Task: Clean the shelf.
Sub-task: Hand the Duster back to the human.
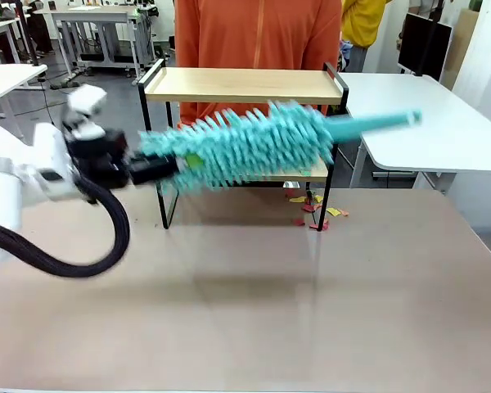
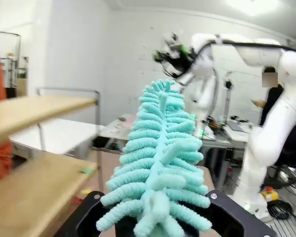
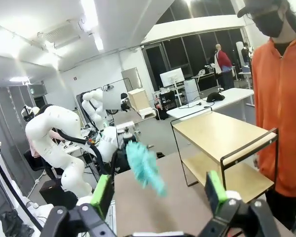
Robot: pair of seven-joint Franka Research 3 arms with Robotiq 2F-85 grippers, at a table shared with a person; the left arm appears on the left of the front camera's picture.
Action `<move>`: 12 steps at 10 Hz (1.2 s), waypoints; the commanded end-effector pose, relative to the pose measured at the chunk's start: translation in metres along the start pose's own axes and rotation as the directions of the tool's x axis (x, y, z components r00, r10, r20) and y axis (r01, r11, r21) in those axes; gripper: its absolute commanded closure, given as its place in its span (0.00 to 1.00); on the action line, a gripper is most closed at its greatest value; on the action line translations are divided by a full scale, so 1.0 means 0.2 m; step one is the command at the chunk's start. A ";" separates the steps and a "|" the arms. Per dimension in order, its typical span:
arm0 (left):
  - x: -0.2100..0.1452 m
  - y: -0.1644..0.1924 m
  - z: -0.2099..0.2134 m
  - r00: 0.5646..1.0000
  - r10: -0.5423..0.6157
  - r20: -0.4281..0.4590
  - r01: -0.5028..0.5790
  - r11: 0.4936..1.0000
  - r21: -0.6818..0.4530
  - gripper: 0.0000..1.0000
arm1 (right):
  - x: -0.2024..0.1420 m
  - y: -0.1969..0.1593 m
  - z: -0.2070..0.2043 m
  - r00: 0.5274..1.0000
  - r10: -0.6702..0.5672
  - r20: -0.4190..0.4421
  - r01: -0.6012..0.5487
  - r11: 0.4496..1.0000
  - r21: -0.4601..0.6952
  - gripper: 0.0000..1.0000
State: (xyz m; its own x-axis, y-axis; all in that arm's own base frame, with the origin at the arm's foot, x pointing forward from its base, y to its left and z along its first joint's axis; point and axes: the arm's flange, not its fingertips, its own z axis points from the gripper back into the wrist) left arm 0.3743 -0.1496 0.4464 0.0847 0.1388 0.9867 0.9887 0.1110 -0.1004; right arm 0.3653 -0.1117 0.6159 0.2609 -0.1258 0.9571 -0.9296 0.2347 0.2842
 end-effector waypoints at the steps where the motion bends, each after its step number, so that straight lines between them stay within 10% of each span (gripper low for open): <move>1: 0.35 -0.14 0.19 0.999 -0.045 -0.001 0.044 0.971 0.233 0.82 | 0.00 0.01 0.01 1.000 0.004 -0.019 -0.004 1.000 0.009 0.00; 6: 0.76 -0.27 0.65 0.985 -0.071 0.159 -0.054 0.744 0.666 0.82 | 0.00 0.01 0.01 1.000 0.004 -0.019 -0.004 1.000 0.009 0.00; 9: 0.72 -0.25 0.79 0.989 -0.065 0.133 -0.088 0.467 0.880 0.82 | 0.00 0.01 0.01 1.000 0.004 -0.019 -0.004 1.000 0.009 0.00; 12: 0.48 -0.16 0.78 0.992 -0.011 0.126 -0.113 0.358 0.927 0.82 | 0.00 0.01 0.01 1.000 0.004 -0.019 -0.004 1.000 0.009 0.00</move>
State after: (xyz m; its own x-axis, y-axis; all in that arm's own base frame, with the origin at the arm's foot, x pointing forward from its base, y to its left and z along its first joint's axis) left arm 0.3360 0.0252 0.5555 0.0706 0.2501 0.9656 0.2379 0.9359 -0.2598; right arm 0.3654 -0.1126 0.6155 0.2623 -0.1256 0.9568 -0.9290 0.2354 0.2856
